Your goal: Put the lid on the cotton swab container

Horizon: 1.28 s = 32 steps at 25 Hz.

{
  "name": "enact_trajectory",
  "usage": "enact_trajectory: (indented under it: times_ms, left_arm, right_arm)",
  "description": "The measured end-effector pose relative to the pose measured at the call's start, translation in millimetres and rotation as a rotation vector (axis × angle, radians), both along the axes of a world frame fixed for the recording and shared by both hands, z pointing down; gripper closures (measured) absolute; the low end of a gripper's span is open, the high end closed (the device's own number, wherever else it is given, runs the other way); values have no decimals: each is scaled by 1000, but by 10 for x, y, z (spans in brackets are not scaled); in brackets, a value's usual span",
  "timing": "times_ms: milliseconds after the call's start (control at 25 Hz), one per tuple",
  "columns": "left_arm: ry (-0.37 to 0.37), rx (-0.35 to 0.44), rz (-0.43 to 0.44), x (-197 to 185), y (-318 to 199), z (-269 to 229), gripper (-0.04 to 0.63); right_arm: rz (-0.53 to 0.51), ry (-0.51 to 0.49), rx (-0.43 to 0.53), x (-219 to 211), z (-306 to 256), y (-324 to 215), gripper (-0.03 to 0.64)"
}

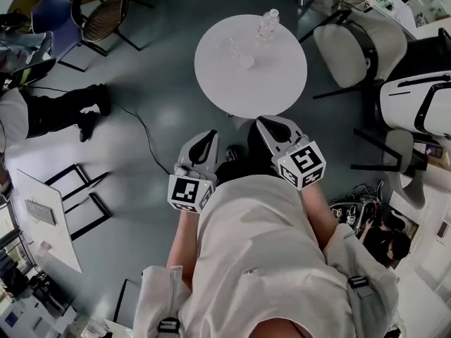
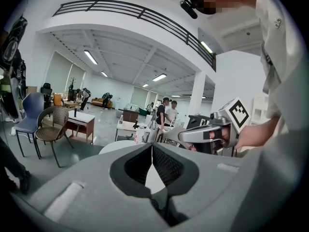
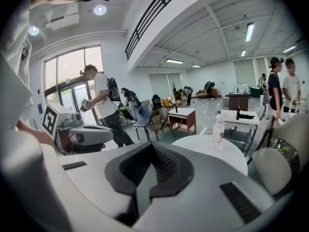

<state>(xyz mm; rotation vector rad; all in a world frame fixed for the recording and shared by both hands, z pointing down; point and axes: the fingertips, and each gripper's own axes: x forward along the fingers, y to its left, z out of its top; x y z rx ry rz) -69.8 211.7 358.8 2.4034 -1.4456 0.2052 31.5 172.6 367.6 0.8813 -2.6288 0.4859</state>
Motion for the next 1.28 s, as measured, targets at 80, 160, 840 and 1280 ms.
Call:
enact_trajectory:
  times_ms: [80, 160, 840, 1280]
  left_arm:
    - [10, 4, 11, 76, 65, -24, 583]
    - [25, 10, 10, 109, 142, -56, 583]
    - [41, 35, 46, 215, 435, -211, 583]
    - [17, 48, 159, 708, 324, -273, 583]
  right_arm:
    - [13, -5, 1, 104, -64, 124, 609]
    - [27, -7, -5, 189, -97, 233, 609]
    - [39, -63, 28, 307, -488, 672, 609]
    - [94, -66, 45, 655, -496, 694, 610]
